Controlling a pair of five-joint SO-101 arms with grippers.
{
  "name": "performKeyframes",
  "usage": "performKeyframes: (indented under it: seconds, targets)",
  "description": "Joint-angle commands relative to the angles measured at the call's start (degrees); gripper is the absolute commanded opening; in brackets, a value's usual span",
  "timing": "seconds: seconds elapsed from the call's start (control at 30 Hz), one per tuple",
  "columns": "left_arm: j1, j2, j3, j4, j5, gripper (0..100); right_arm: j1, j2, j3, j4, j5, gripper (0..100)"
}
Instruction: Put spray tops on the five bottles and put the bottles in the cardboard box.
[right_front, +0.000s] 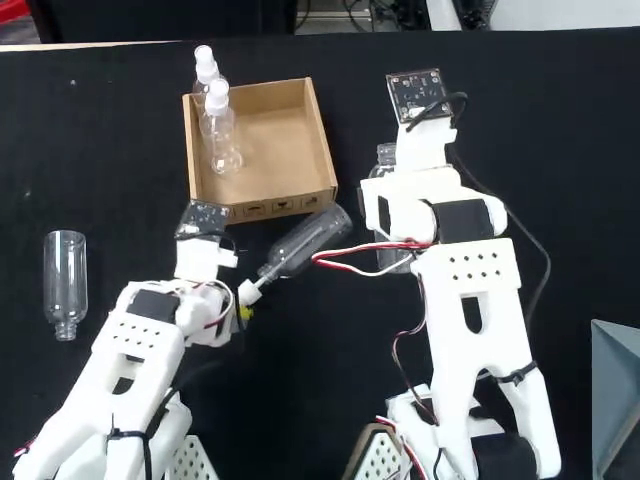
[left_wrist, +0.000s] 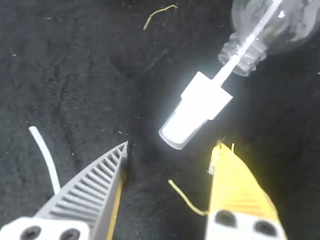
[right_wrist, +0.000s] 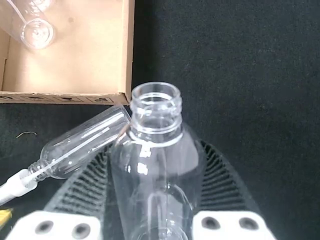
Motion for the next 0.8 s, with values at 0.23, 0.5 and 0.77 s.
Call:
performKeyframes:
  seconds: [0.23, 0.5, 0.77]
  targets:
    - [-1.1, 0.1, -0.6, -3.9, 0.9, 24, 1.1, -2.5, -0.4, -1.6, -0.4, 9.2]
    - [-4.4, 0.2, -1.0, -3.1, 0.5, 25, 1.1, -2.5, -0.4, -1.5, -0.4, 9.2]
    - [-4.3, 0.2, -1.1, -2.1, -1.3, 25, 1.1, -2.5, -0.4, -1.5, -0.4, 9.2]
